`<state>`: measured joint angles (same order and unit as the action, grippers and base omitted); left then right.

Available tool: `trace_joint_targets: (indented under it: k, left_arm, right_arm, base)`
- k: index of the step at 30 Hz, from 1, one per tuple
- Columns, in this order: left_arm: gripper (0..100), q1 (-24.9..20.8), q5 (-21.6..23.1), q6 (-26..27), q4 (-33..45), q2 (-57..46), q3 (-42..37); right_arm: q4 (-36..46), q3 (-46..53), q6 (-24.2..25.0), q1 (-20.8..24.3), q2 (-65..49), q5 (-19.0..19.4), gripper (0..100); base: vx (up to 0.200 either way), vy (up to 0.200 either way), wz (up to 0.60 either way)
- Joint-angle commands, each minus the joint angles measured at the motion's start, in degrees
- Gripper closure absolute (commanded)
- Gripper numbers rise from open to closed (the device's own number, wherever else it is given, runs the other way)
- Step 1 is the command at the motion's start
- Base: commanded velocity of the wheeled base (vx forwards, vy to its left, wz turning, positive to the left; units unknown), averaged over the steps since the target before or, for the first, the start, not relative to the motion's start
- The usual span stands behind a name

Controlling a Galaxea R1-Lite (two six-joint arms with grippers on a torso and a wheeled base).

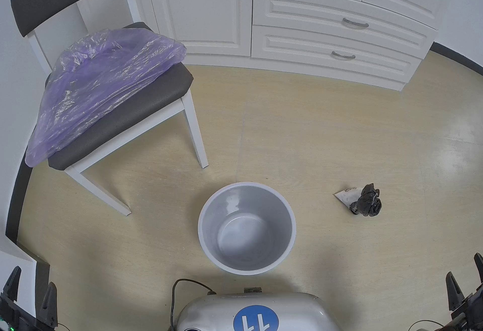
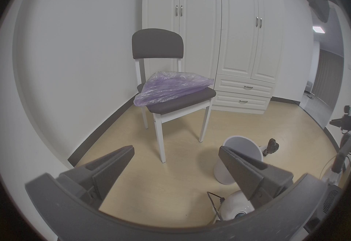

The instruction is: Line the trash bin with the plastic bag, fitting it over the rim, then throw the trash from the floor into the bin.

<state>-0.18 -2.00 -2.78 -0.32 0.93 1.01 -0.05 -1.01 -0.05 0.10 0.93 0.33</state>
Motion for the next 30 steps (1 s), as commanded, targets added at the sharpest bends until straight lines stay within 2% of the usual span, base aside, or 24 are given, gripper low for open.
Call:
trace_joint_targets:
  k: [1, 30]
  left_arm:
    - [0, 0.0, 0.0, 0.0, 0.1, -0.8, -1.0]
    - [0, 0.0, 0.2, 0.1, 0.1, -0.9, -1.0]
  right_arm:
    - [0.0, 1.0, 0.0, 0.1, -0.9, 0.0, 0]
    - [0.0, 1.0, 0.2, 0.1, -0.9, 0.0, 0]
  base:
    - [0.000, 0.000, 0.00]
    - [0.000, 0.000, 0.00]
